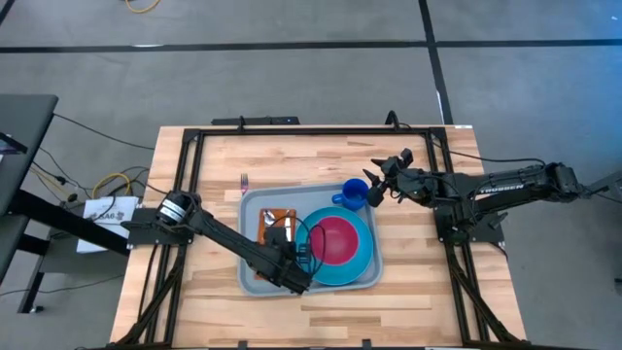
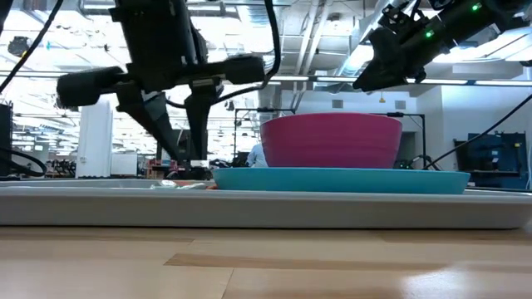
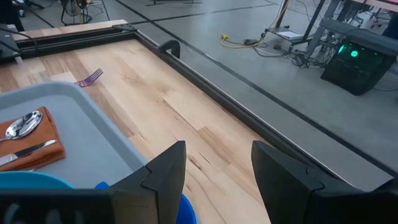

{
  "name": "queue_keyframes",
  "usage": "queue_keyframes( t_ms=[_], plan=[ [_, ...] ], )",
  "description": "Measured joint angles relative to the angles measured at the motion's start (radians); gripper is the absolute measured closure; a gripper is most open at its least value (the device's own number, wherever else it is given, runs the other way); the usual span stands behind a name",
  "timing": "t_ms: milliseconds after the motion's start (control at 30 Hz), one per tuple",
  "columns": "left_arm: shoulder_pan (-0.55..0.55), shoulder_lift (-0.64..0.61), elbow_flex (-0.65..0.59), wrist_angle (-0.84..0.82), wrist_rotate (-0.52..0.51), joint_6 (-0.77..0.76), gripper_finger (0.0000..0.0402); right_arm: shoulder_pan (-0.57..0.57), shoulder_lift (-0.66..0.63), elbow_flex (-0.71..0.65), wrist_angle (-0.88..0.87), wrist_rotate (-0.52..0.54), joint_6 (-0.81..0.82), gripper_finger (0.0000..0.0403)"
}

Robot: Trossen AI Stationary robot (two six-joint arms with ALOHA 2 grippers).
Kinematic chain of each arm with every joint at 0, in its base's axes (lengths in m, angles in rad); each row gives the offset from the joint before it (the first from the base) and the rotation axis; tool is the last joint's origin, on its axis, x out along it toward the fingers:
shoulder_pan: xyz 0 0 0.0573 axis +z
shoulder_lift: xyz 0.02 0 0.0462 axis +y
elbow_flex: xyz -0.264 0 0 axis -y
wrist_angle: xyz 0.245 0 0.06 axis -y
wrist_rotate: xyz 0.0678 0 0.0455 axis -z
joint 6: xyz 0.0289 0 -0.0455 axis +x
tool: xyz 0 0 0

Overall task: Set up tray
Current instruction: Adjust the green spoon

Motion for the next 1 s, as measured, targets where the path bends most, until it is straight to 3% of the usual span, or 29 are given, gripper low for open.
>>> queue_keyframes(
  t_ms=[633, 1000],
  plan=[
    [0.001, 0.034, -0.022, -0.044, 0.089, -0.078, 0.0297, 0.000, 0.000, 0.000, -0.006, 0.000, 0.000, 0.0226],
    [0.001, 0.034, -0.022, -0.032, 0.062, -0.081, 0.0297, 0.000, 0.000, 0.000, -0.006, 0.000, 0.000, 0.0226]
  ],
)
